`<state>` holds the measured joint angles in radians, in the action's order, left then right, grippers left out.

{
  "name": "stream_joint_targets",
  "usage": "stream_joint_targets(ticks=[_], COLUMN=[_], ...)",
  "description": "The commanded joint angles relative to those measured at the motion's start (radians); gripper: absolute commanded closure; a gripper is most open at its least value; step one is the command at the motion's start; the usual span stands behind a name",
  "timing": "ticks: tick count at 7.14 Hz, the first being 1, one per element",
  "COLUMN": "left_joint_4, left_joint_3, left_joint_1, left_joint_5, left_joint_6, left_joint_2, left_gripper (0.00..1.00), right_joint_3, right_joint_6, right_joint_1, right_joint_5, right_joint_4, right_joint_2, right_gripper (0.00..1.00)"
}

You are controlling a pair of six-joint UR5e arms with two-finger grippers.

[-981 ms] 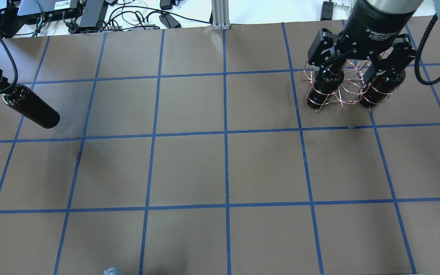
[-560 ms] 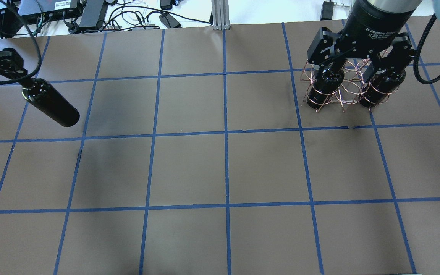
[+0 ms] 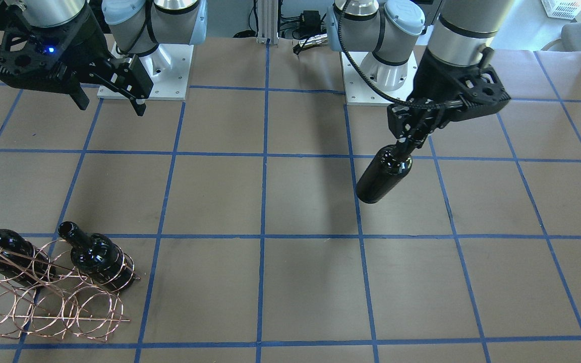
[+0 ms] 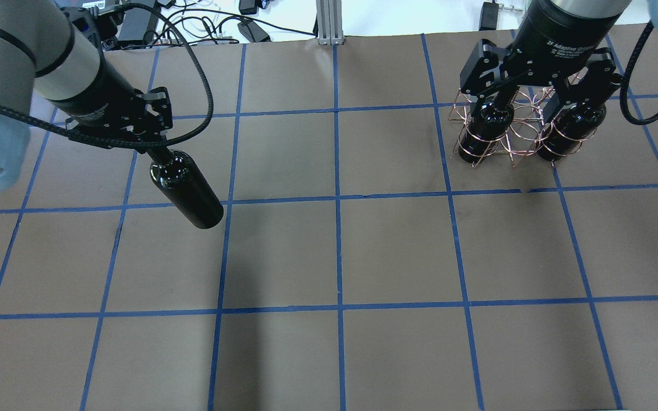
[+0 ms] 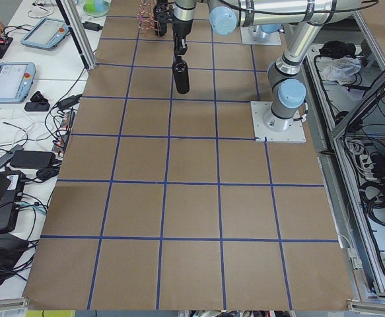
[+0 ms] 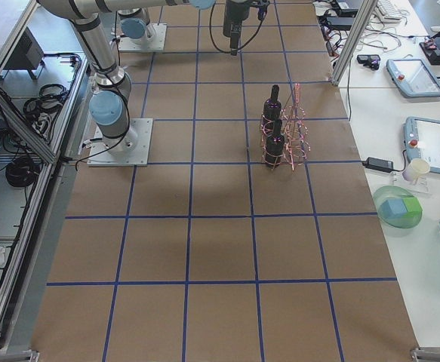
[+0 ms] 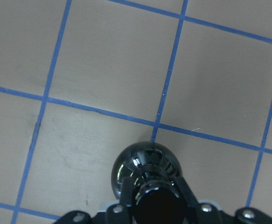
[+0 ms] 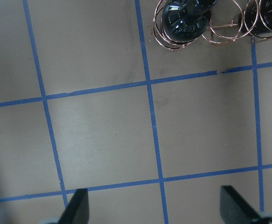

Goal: Place wine into wine basket
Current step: 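Lift the bottle with the left gripper and swing it upright toward the table center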

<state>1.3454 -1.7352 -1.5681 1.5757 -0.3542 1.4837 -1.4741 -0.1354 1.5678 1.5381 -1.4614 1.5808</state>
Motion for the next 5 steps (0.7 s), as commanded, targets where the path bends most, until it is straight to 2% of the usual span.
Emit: stream_joint_targets(ticks=[1,3,5], left_joint_4=[-0.006,-0.002,0.001], left_joint_3=[-0.059,-0.069,-0.11], left_joint_1=[-0.195,-0.266,-0.291], left_joint_5=[0.069,0.104,0.107], left_joint_6=[-0.31,-0.557,-0.665], left_joint_2=[0.0,-0.008,-0.008], left_gripper=[0.91,0.91,0.91], right_joint_3=[0.0,0.0,0.0], right_joint_6=[0.0,0.004,0.004], right_joint_1=[0.0,0.0,0.0], right_joint_5=[-0.003,0.004,0.001], right_joint_4=[0.0,0.0,0.0], right_joint_2=[-0.002,-0.002,-0.002], right_gripper=[0.0,0.0,0.0])
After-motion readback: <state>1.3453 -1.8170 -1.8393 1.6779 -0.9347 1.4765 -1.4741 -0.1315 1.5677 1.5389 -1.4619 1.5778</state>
